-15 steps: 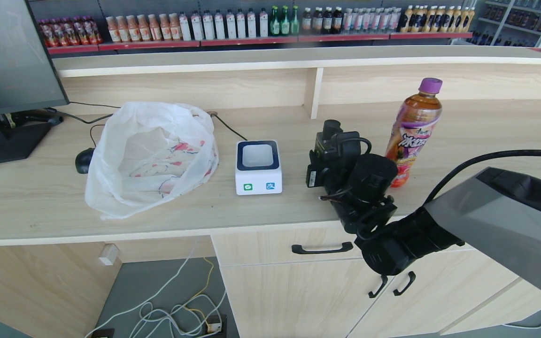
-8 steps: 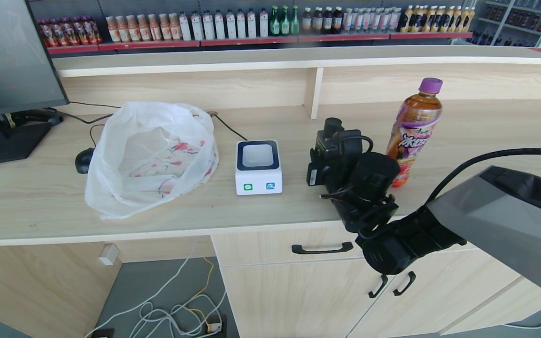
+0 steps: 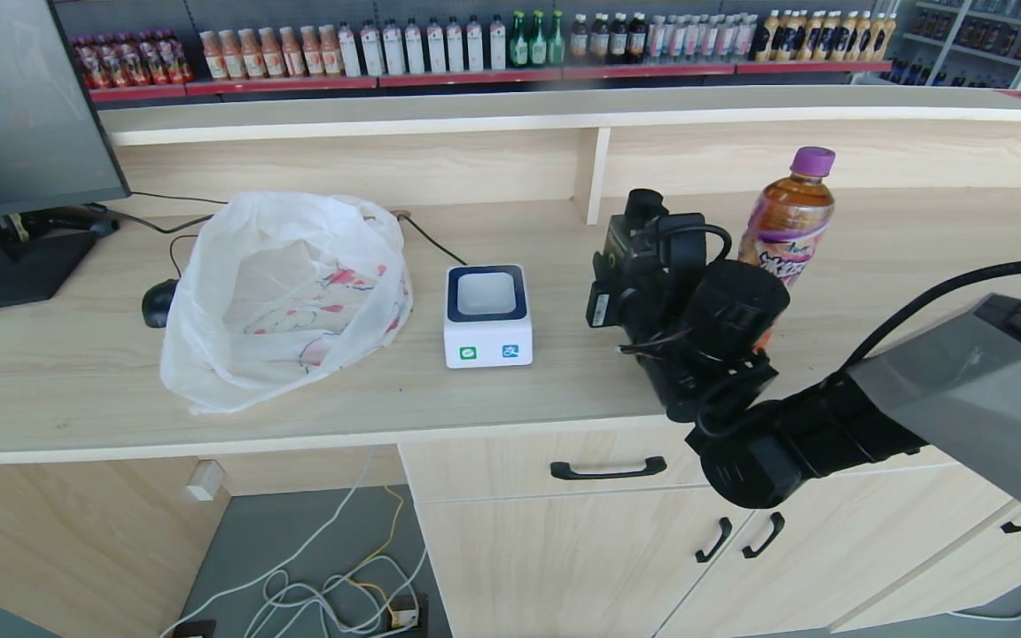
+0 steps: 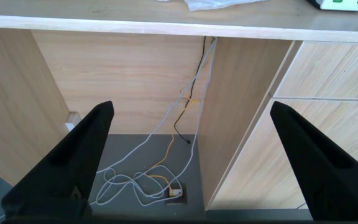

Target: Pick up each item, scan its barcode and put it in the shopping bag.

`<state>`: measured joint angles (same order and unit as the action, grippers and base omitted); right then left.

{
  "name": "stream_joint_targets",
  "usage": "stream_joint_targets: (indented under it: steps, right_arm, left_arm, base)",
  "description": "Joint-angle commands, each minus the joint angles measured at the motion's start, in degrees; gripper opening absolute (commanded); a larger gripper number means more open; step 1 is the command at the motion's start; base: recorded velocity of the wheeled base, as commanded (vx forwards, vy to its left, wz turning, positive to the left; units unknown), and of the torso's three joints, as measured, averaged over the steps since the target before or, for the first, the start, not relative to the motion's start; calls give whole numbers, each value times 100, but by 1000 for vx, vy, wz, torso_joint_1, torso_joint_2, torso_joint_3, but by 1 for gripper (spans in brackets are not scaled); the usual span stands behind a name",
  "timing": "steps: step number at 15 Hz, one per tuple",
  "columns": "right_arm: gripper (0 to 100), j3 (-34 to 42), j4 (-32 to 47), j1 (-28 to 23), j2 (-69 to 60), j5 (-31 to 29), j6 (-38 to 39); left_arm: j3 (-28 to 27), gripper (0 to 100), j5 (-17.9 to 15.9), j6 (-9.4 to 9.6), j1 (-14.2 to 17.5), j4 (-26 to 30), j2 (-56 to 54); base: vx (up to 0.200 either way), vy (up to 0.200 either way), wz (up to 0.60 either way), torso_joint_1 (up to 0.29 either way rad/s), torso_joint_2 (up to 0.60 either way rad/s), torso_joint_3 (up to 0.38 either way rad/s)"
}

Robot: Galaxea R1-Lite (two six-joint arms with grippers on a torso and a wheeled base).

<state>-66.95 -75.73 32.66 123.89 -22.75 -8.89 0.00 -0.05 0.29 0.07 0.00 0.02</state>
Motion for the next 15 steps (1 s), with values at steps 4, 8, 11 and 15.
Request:
stream_joint_targets:
  steps: [4, 8, 11, 15]
  right_arm:
    - [0, 455, -3, 426, -700, 60, -96]
    - [0, 965, -100, 645, -1087, 51, -131]
    - [0, 1861, -900, 953, -1377, 16, -342]
    - [0, 2775, -1427, 1357, -1763, -81, -588]
  left_arm:
    - [0, 100, -4, 6, 1, 0, -2]
    - [0, 100, -4, -3, 1, 0, -2]
    - [0, 100, 5, -3, 1, 0, -2]
    - [0, 100, 5, -3, 1, 0, -2]
  base:
    - [0, 0, 0, 0, 0, 0]
    - [0, 0, 0, 0, 0, 0]
    - [0, 0, 0, 0, 0, 0]
    - [0, 0, 0, 0, 0, 0]
